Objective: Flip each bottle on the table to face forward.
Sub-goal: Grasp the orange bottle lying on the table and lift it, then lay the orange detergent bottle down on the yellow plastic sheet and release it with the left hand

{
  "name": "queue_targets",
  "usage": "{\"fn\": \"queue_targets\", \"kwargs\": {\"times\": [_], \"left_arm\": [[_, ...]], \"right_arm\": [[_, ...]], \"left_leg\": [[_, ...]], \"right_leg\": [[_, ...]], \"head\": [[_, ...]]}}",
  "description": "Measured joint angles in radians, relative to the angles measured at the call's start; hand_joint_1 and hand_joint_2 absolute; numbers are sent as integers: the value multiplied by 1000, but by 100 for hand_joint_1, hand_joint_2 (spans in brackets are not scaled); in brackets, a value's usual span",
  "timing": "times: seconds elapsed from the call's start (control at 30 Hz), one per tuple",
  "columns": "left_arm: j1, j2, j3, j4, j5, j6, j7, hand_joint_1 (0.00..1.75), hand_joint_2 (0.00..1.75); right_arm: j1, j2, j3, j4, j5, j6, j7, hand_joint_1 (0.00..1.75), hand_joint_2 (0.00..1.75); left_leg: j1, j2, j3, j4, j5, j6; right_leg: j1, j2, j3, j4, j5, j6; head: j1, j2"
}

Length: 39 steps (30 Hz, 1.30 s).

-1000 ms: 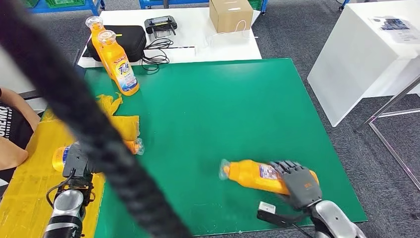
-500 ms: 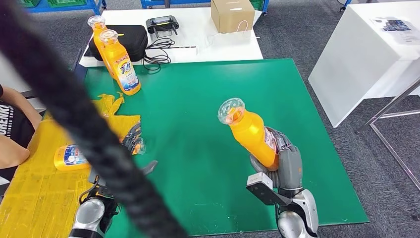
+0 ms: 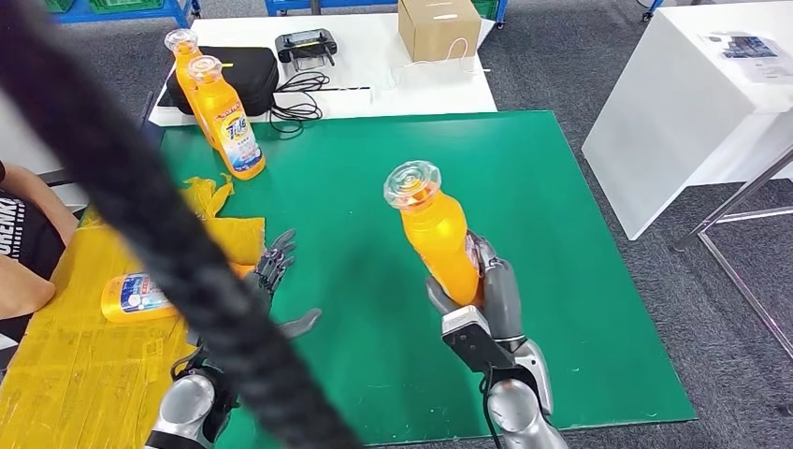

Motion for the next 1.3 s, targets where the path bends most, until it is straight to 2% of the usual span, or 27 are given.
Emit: {"fn": "queue_targets", "kwargs": {"times": [0.13, 0.37, 0.67, 0.9, 0.93, 1.03, 1.07, 1.3], "left_arm": [[-8, 0, -49, -24, 35, -22, 1, 0, 175], [-20, 2, -84, -37, 100, -48, 2, 0, 175], [-63, 4, -109, -38, 193, -77, 4, 0, 175], [-81, 4, -122, -38, 252, -84, 2, 1, 175], [-83, 4, -122, -37, 260, -85, 1, 37, 175], [-86, 4, -122, -37, 274, -86, -1, 167, 175], [-86, 4, -122, -37, 276, -87, -2, 175, 175], [-86, 4, -122, -36, 284, -82, -8, 175, 175]], "right_arm": [[-61, 44, 75, 89, -39, 61, -13, 175, 175], [-110, 67, 158, 172, -32, 93, -15, 175, 175], [-179, 87, 297, 291, 15, 96, -1, 175, 175], [-225, 100, 356, 351, 7, 98, 9, 175, 175], [-232, 102, 361, 360, 6, 99, 9, 175, 175], [-247, 108, 374, 386, 3, 98, 10, 175, 175], [-252, 109, 377, 394, 2, 97, 10, 175, 175], [-273, 110, 389, 431, -4, 83, 12, 175, 175]], "left_leg": [[0, 0, 0, 0, 0, 0], [0, 0, 0, 0, 0, 0], [0, 0, 0, 0, 0, 0], [0, 0, 0, 0, 0, 0], [0, 0, 0, 0, 0, 0], [0, 0, 0, 0, 0, 0], [0, 0, 0, 0, 0, 0], [0, 0, 0, 0, 0, 0]], "right_leg": [[0, 0, -1, 0, 0, 0], [0, 0, -1, 0, 0, 0], [0, 0, -1, 0, 0, 0], [0, 0, -1, 0, 0, 0], [0, 0, -1, 0, 0, 0], [0, 0, -1, 0, 0, 0], [0, 0, -1, 0, 0, 0], [0, 0, -1, 0, 0, 0]], "head": [[0, 0], [0, 0], [0, 0], [0, 0], [0, 0], [0, 0], [0, 0], [0, 0]]}}
